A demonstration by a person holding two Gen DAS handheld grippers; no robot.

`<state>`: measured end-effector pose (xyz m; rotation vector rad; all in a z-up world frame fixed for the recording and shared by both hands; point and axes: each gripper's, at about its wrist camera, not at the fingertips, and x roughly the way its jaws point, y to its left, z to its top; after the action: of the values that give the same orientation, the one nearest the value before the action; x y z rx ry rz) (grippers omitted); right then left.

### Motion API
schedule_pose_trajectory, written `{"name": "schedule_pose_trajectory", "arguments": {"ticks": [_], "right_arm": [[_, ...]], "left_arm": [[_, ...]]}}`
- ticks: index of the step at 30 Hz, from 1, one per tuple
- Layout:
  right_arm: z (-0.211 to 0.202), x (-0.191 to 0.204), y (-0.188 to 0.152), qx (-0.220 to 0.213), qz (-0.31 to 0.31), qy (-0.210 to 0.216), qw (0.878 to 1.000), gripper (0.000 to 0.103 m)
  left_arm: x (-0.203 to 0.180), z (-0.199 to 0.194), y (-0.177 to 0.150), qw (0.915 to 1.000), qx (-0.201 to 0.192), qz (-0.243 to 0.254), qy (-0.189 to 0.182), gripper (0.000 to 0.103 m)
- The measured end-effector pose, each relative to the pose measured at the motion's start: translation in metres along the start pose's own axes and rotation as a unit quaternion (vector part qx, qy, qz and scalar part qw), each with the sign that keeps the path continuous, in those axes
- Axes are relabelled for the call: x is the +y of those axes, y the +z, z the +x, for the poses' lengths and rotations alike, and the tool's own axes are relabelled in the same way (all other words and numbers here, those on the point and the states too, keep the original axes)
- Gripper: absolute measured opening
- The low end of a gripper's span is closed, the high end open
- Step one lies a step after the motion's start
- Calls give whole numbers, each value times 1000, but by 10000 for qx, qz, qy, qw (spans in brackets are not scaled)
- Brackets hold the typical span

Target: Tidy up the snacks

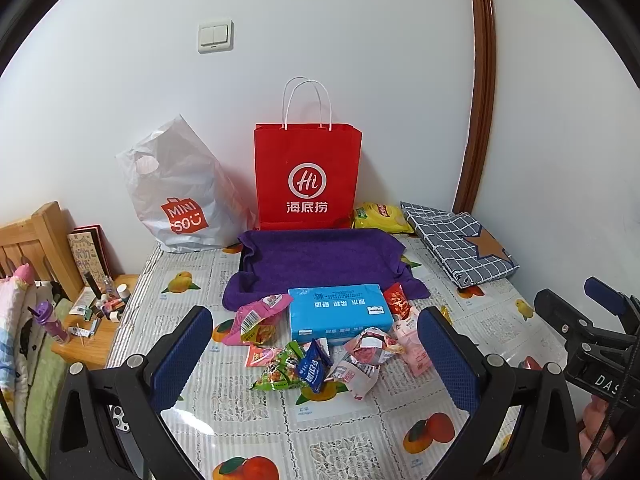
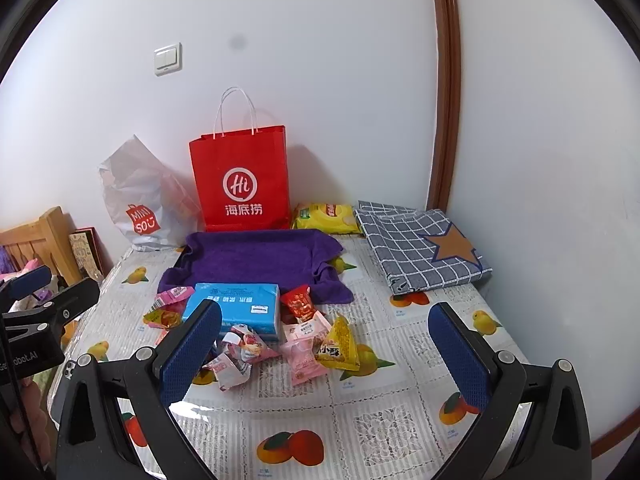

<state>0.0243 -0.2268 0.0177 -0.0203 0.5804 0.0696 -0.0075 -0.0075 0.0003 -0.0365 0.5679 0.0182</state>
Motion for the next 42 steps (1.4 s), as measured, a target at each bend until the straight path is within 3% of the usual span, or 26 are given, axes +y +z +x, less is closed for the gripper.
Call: {"name": "schedule_pose_trajectory", "arguments": {"ticks": [35, 42], "right_arm": [[14, 11, -2, 88, -149, 144, 9997, 102], [29, 18, 0, 139, -231, 373, 9989, 102]], "left_arm": [[9, 6, 0, 9998, 78, -138, -106, 103], [16, 20, 6, 9997, 220, -136, -38, 103]]}}
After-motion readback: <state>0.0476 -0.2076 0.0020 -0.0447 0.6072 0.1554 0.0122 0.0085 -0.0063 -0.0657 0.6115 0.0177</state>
